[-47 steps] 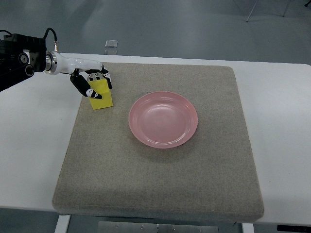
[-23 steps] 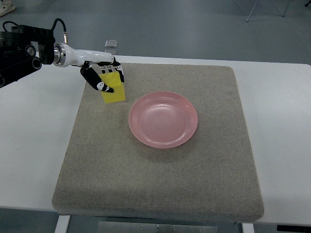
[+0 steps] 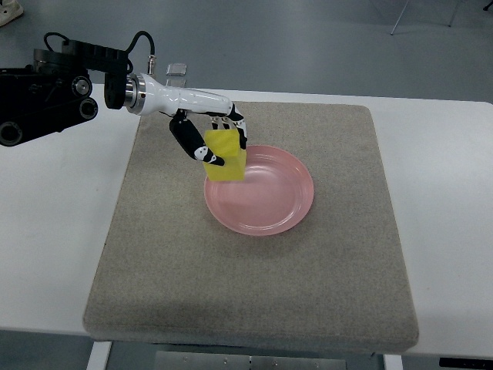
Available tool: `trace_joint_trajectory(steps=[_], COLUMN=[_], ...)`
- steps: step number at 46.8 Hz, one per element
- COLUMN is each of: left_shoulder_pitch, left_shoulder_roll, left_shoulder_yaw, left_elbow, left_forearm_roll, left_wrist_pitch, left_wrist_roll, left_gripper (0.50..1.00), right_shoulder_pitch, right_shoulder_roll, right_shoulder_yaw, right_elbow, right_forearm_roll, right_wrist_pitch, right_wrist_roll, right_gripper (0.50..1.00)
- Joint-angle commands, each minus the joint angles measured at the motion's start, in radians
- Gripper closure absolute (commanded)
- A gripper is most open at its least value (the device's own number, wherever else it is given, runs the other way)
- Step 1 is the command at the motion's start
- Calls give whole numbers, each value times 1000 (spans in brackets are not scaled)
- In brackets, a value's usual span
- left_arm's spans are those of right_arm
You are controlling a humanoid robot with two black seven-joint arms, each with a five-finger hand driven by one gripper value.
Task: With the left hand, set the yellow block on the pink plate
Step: 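Carry the yellow cube with the left hand over the pink plate, then lower the cube onto the plate and open the left hand's fingers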
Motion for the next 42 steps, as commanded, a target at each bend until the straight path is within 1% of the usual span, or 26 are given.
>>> trace_joint_trajectory(steps=[1,7,11,15,20,36,42], left_shoulder_pitch=[1,11,17,26,44,71,80], left_shoulder_roll=[-19,-77,-117,-141,-174,-194,-194], left_shoulder_yaw=[0,0,2,2,2,3,5], left_elbow=[3,38,83,132,158,189,192], left_forearm_roll=[9,7,9,7,7,9,9], left_wrist_pitch=[1,2,4,2,2,2,24], left_wrist_roll=[0,3,3,3,2,2,0], left_gripper=[1000,1000,1000,1000,1000,1000,1000], right_shoulder_pitch=[0,0,0,0,0,0,0], right_shoulder_roll=[0,0,0,0,0,0,0], right_shoulder_yaw=[0,0,0,0,0,0,0], right_elbow=[0,0,0,0,0,-1,0], right_forearm_roll=[0,0,0,0,0,0,0], right_wrist_pitch=[0,0,0,0,0,0,0], right_wrist_roll=[0,0,0,0,0,0,0], right_gripper=[576,576,576,576,576,576,576])
